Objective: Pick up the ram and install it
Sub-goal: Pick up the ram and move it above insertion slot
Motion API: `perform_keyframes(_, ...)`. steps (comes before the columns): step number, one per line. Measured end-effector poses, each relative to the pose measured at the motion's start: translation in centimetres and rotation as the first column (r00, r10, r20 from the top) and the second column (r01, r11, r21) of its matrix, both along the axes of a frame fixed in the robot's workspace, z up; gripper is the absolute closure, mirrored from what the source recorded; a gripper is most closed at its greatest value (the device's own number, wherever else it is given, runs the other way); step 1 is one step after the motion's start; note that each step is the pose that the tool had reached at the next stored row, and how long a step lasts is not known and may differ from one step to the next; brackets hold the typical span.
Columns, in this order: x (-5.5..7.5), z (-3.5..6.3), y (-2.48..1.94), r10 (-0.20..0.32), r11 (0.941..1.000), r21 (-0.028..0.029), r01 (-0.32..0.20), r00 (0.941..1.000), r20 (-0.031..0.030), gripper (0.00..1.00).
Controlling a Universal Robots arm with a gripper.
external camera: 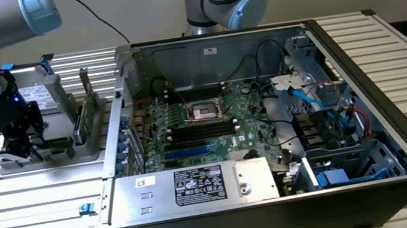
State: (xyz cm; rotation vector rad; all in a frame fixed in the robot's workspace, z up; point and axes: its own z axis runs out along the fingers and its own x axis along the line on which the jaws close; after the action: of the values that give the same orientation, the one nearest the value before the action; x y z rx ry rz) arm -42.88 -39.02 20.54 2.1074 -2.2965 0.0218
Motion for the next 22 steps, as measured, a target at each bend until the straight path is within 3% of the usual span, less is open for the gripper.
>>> perform_keyframes(2,-0.03,0.01,0.00,0.000,1.0000,-0.0002,0.000,1.0000,0.0000,0.57)
perform_keyframes(9,-0.16,-0.11,0.00,0.017,0.9999,-0.0001,-0.017,0.9998,0.0116,0.57)
perform_keyframes(18,-0.17,-0.59,0.00,0.018,0.9998,-0.0002,-0.018,0.9998,0.0116,0.57)
perform_keyframes(20,-0.18,-0.63,0.00,0.018,0.9998,-0.0003,-0.018,0.9998,0.0115,0.59)
perform_keyframes(22,-0.18,-0.65,0.00,0.018,0.9998,-0.0002,-0.018,0.9998,0.0117,0.72)
